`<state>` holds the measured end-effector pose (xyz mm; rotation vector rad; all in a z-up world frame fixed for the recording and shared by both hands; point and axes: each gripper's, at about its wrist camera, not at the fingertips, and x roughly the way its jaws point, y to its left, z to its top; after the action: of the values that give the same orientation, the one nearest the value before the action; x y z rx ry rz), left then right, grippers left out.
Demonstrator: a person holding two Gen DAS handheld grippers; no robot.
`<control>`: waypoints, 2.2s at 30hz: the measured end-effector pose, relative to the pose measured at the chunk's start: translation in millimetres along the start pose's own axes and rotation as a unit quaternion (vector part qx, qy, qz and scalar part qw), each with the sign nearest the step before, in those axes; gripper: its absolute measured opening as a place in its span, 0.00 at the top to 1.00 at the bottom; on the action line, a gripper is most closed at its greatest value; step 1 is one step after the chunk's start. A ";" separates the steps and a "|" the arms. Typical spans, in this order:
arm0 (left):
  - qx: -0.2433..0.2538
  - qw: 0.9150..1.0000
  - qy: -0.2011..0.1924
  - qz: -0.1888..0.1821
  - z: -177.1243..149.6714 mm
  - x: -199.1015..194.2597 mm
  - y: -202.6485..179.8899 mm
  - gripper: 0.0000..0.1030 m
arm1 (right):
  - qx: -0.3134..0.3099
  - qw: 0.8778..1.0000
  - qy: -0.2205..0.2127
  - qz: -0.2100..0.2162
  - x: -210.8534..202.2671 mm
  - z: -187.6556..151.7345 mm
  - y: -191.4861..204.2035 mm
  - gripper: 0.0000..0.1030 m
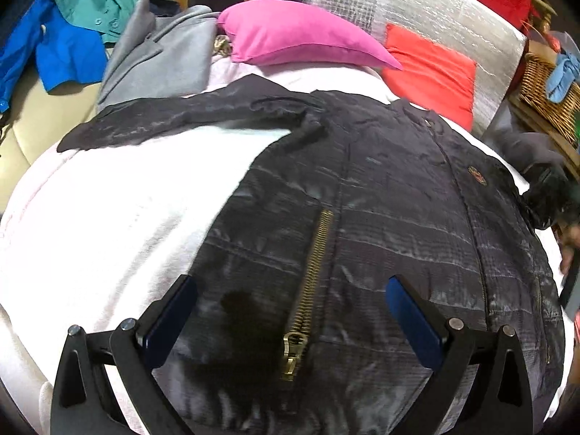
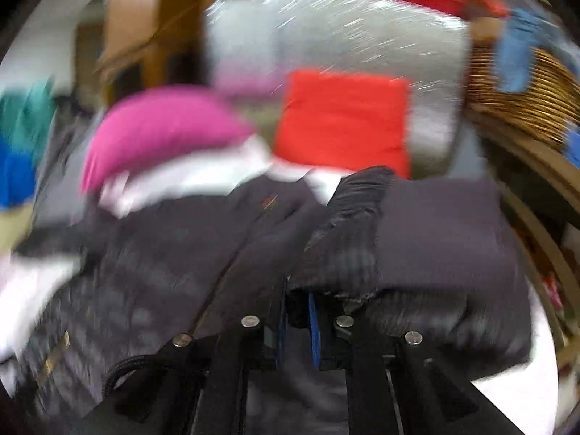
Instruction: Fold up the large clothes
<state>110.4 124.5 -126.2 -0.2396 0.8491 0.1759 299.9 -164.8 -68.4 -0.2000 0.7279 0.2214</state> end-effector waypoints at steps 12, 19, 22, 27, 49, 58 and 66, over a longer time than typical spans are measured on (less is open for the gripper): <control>0.062 0.997 -0.012 -0.036 41.9 2.5 -62.0 0.00 | 0.162 0.981 -0.047 0.101 -61.9 -57.7 -53.8 0.26; 0.013 0.988 0.066 -0.138 93.3 57.0 -109.8 0.00 | 0.233 0.961 -0.087 0.117 -87.9 -98.0 -93.3 0.25; -0.037 0.978 0.111 -0.171 116.4 89.1 -120.0 0.00 | 0.259 0.953 -0.097 0.125 -85.9 -112.5 -102.2 0.25; -0.080 0.973 0.140 -0.163 137.2 138.1 -135.6 0.02 | 0.259 0.947 -0.109 0.153 -84.1 -109.2 -104.9 0.25; 0.044 0.998 -0.026 -0.029 212.2 92.4 -149.0 0.89 | 0.284 0.937 -0.104 0.175 -73.7 -115.0 -111.9 0.25; 0.045 0.999 0.009 -0.001 191.9 130.9 -119.8 0.89 | 0.407 0.887 -0.112 0.185 -91.4 -116.6 -186.2 0.16; 0.035 0.999 0.027 -0.014 181.2 143.8 -105.0 0.89 | 0.431 0.882 0.034 0.184 40.8 -65.9 -256.7 0.14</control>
<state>360.1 82.6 -105.4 -0.1910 0.9037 0.1127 356.6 -422.2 -117.5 0.7954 0.8692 0.2319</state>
